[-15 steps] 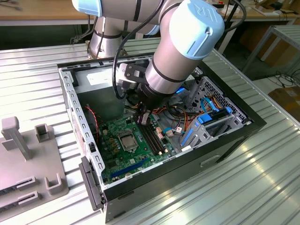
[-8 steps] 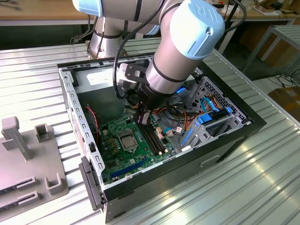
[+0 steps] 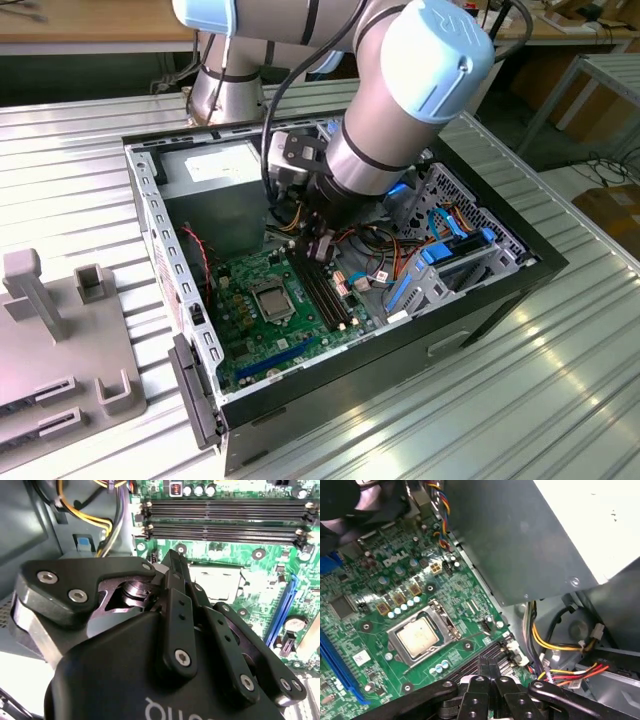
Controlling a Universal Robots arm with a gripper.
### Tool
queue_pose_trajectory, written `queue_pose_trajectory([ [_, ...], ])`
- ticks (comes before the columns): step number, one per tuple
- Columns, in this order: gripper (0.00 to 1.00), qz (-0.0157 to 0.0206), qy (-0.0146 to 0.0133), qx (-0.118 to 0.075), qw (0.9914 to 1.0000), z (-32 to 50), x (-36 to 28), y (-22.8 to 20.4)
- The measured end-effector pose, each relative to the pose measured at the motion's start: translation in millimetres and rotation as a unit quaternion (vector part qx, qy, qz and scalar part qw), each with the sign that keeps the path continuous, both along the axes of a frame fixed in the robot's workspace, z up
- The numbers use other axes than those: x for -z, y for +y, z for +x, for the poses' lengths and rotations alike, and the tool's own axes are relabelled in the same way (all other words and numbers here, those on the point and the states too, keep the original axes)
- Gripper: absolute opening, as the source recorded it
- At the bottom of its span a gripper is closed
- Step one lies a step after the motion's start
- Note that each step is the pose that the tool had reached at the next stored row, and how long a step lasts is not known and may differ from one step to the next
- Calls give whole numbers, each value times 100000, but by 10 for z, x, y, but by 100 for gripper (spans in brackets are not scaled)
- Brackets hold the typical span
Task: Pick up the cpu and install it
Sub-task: 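Install the first cpu locking lever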
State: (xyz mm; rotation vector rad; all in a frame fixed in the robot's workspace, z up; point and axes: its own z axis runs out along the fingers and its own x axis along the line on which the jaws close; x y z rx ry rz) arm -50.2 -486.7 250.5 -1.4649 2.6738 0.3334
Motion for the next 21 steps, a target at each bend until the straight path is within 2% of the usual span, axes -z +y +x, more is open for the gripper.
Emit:
queue_pose_trajectory([
  [2, 11, 1, 0, -16, 100000, 2, 1, 30],
  [4, 11, 24, 4, -18, 100000, 1, 4, 110],
  [9, 11, 127, 7, -23, 100000, -4, 27, 227],
  [11, 11, 133, 3, -14, 100000, -59, 54, 281],
  [16, 11, 133, 1, -19, 100000, -142, 99, 328],
  [19, 11, 125, 4, -74, 100000, -191, 119, 333],
  [21, 11, 116, 4, -273, 100000, -194, 120, 330],
])
